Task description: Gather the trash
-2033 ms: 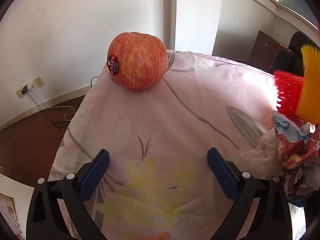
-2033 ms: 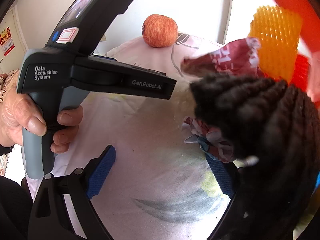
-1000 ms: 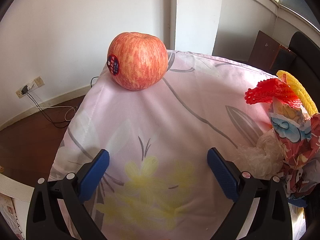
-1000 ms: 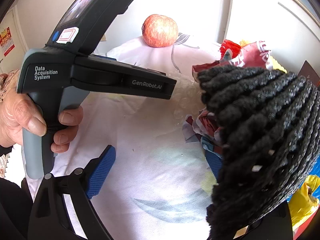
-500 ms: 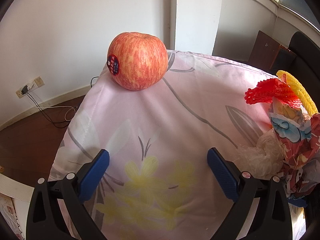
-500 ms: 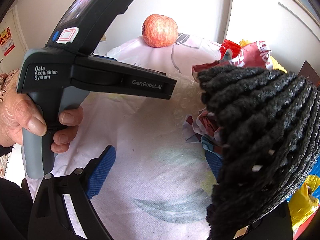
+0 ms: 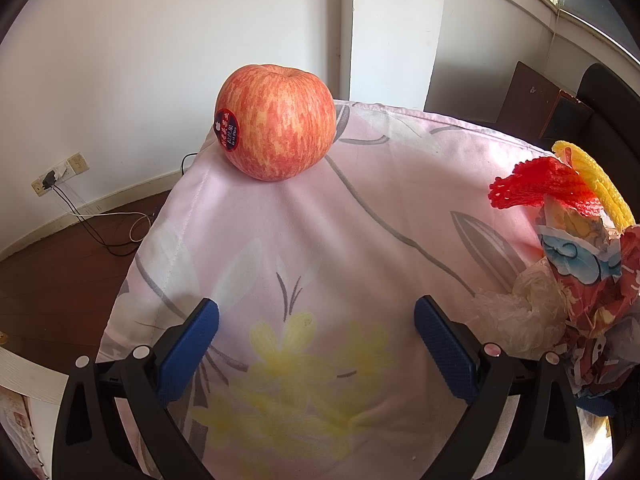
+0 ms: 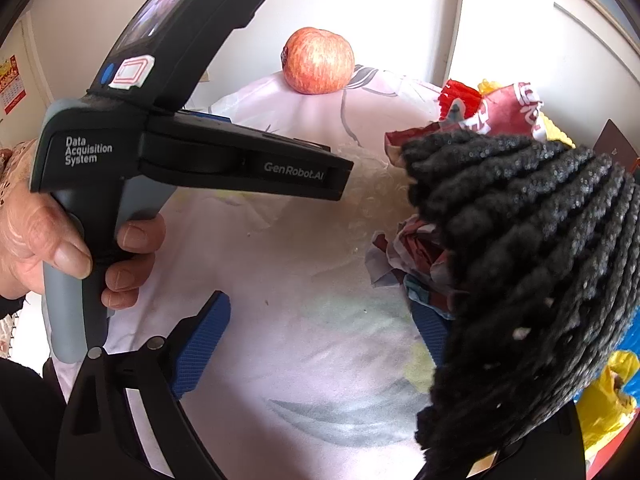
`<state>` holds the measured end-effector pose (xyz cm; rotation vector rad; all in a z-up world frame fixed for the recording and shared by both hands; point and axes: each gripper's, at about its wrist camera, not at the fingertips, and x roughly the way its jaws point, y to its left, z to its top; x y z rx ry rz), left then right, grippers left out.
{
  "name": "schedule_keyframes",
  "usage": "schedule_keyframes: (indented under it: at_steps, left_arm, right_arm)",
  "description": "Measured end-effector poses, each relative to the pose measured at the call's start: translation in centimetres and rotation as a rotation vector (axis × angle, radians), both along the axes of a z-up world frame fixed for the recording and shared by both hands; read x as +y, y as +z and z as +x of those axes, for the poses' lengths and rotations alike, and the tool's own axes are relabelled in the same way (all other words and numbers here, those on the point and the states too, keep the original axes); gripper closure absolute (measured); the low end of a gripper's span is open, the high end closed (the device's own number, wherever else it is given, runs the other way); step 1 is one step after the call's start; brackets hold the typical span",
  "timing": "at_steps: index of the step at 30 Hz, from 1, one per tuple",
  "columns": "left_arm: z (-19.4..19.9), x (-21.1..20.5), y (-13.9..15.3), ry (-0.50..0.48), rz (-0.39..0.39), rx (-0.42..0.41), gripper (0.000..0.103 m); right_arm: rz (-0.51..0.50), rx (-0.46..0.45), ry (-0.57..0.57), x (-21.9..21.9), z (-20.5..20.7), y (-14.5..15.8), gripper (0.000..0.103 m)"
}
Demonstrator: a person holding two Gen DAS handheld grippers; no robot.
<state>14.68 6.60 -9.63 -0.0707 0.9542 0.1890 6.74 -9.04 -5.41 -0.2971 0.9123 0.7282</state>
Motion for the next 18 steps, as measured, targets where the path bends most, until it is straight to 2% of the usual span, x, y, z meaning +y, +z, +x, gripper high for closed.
schedule_keyframes:
  at_steps: [6, 9, 12, 15, 18]
  left_arm:
    - [0.1, 0.0, 0.0, -0.003, 0.001, -0.002, 0.008]
    - [0.0, -0.4, 0.1, -0.018, 0.003, -0.009, 0.014]
    - [-0.2, -0.8, 0.3, -0.033, 0.005, -0.015, 0.02]
    - [-0.5, -1.0, 0.6, -0.031, -0.004, -0.015, 0.023]
    - [-0.8, -1.1, 1.0, -0.031, -0.015, -0.018, 0.025]
  right_arm:
    - [0.187, -0.075, 0.042, -3.0, -2.4, 5.7, 0.011]
    - [0.295, -0.084, 0.01, -5.8, -2.8, 8.3, 0.011]
    - [0.317, -0.157, -0.15, -8.4, -3.0, 9.6, 0.011]
    - [0.259, -0.237, -0.351, -10.3, -2.9, 9.5, 0.011]
    - [0.215, -0.256, -0.484, -11.7, -2.3, 8.8, 0.011]
